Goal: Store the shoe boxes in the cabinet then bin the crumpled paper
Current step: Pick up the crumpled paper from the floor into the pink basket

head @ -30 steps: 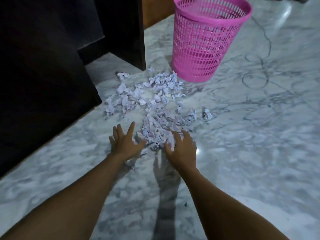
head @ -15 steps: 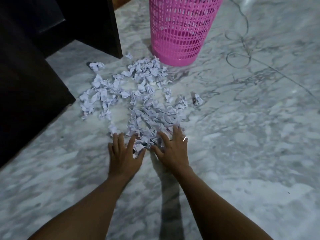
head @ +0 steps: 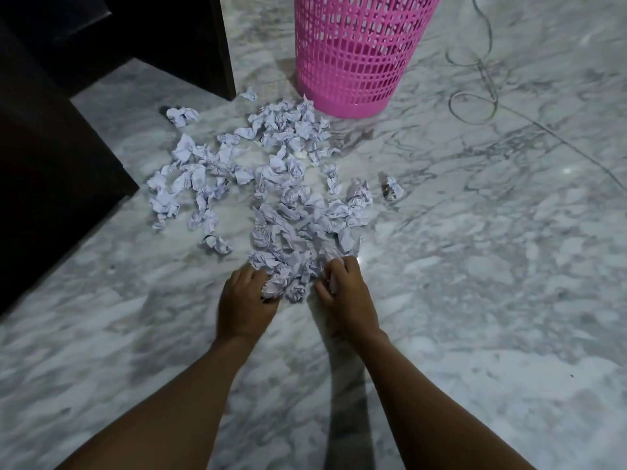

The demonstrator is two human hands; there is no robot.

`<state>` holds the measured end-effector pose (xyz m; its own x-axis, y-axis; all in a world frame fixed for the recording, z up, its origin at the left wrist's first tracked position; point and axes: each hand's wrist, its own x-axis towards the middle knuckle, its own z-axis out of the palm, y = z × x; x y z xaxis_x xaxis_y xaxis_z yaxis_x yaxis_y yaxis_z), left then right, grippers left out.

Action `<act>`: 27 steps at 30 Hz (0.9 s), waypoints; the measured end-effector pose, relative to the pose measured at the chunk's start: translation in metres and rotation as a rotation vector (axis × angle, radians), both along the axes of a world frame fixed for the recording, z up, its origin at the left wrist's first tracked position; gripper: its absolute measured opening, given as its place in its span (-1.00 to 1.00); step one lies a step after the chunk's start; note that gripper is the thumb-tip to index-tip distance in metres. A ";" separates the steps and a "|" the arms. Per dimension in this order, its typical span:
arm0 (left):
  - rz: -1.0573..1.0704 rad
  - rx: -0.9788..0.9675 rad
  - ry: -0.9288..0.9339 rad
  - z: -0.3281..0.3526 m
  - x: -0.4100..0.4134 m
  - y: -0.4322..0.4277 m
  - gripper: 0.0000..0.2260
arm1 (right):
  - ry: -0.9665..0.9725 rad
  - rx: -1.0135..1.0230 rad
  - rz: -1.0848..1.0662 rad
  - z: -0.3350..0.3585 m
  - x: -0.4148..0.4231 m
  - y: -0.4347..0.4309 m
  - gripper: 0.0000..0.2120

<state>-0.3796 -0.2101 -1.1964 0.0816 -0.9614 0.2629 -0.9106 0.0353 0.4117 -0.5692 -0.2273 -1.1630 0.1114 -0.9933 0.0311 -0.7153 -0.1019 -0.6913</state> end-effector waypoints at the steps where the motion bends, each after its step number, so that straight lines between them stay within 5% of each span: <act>1: 0.008 0.006 0.014 0.002 0.000 -0.002 -0.80 | -0.018 -0.004 -0.009 0.002 -0.001 0.000 -0.82; 6: 0.090 0.054 0.216 0.022 0.003 -0.017 -0.85 | -0.145 -0.104 -0.095 0.016 -0.002 0.000 -0.82; 12: 0.178 0.075 0.361 0.041 0.009 -0.023 -0.73 | -0.067 -0.116 -0.033 0.028 0.013 -0.008 -0.45; 15: 0.183 0.042 0.324 0.051 0.017 -0.025 -0.82 | 0.126 -0.078 0.044 0.028 0.027 -0.020 -0.47; 18: 0.189 0.127 0.362 0.054 0.027 -0.025 -0.58 | 0.255 -0.074 0.091 0.023 0.035 -0.023 -0.56; 21: 0.099 0.071 0.235 0.049 0.037 -0.018 -0.52 | 0.242 -0.031 0.119 0.016 0.041 -0.017 -0.41; 24: 0.076 0.062 0.121 0.042 0.040 -0.010 -0.53 | 0.434 -0.009 0.222 0.008 0.043 -0.013 -0.25; 27: 0.085 0.053 0.107 0.041 0.037 -0.002 -0.55 | 0.480 -0.076 0.248 0.000 0.046 -0.012 -0.37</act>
<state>-0.3422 -0.2118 -1.1552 0.1879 -0.9622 0.1971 -0.8601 -0.0643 0.5060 -0.5229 -0.2394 -1.1631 0.3617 -0.9322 -0.0100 -0.8969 -0.3450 -0.2766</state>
